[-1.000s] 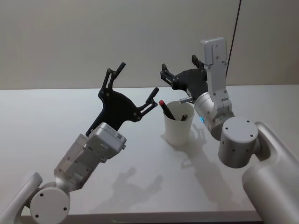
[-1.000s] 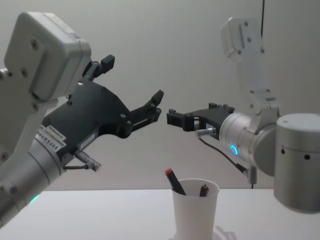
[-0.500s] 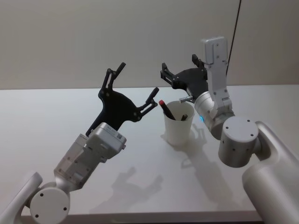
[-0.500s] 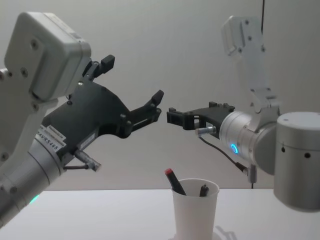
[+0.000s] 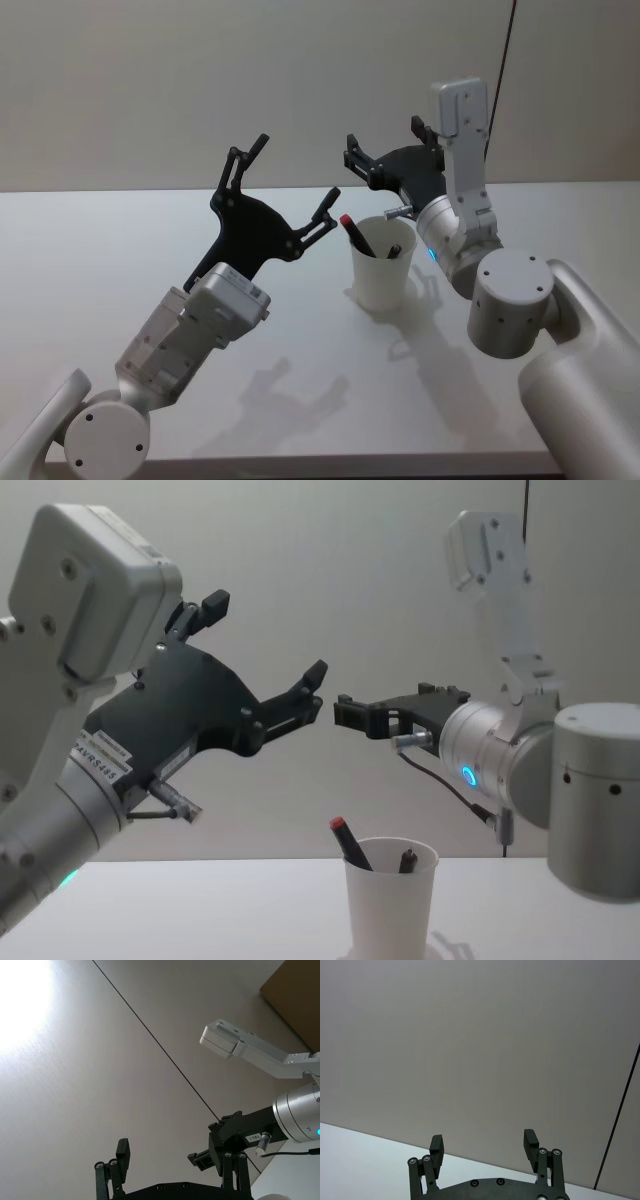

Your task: Place the pen into the pen holder.

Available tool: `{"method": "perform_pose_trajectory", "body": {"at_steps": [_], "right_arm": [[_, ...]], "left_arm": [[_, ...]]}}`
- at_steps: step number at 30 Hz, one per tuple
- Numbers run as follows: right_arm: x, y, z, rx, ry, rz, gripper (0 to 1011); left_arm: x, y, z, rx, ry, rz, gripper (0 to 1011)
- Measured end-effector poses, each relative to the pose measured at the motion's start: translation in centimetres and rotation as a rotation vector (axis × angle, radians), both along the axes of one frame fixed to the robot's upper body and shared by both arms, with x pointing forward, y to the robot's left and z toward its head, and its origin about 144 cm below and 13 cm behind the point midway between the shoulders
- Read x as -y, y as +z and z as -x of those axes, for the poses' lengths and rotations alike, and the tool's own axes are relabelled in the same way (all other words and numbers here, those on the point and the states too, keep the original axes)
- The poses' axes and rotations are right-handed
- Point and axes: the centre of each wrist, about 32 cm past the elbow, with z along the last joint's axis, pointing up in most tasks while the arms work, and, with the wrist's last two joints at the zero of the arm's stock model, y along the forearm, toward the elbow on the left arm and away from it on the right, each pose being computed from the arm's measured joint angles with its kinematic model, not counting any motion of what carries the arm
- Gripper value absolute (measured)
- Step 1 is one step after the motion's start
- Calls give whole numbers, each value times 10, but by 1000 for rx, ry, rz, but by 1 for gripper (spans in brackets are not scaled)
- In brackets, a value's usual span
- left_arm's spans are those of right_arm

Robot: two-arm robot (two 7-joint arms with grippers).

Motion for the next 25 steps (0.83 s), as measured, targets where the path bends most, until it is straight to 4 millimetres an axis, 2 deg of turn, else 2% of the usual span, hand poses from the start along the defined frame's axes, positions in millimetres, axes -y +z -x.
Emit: {"method": "perform_pose_trajectory", "body": {"at_steps": [25], "right_arm": [[0,0,0,0,0,0,1002]], "left_arm": [[0,0,0,0,0,0,1003]]}}
